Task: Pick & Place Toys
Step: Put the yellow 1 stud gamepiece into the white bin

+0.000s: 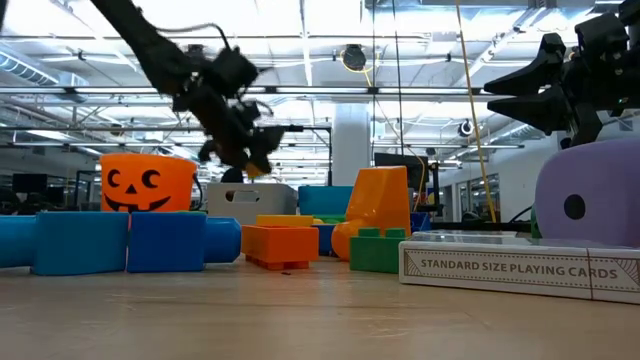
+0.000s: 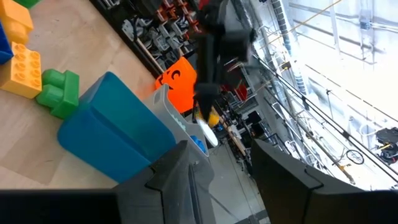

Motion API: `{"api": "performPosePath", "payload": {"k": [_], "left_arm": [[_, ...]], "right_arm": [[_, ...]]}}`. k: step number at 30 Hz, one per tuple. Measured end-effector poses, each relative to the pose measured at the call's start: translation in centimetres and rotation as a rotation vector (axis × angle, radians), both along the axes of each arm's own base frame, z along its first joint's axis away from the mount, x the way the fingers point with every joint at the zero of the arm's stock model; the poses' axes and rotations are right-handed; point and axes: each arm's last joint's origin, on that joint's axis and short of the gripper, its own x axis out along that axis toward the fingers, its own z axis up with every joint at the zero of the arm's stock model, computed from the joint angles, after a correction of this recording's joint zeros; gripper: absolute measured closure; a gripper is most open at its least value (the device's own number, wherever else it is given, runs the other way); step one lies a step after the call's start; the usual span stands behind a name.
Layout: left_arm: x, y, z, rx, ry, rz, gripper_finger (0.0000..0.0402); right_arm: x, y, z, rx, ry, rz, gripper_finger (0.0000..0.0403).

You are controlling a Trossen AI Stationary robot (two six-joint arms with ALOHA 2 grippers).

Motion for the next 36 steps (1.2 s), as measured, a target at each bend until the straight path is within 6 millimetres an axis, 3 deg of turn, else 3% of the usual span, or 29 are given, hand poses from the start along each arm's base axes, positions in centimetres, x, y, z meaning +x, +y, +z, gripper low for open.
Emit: {"api": "performPosePath", "payload": {"k": [8,24,32,36], "left_arm": [[-0.5,2.6,-3.7,-0.089,0.005,0.099,0.0254],[-0.3,2.5,-4.1,-0.147,-0.033,0.071,0.0247],[-0.1,1.6,-4.4,-0.165,0.014,0.08,0.017],[0.1,0.9,-3.3,-0.137,0.039,-0.017,0.013]], "right_arm": [[0.0,0.0,0.0,0.0,0.0,0.0,0.0234],[0.0,0.0,0.0,0.0,0.0,0.001,0.0234],[0.0,0.0,0.0,0.0,0.0,0.001,0.0234],[0.0,0.0,0.0,0.0,0.0,0.001,0.0234]]}}
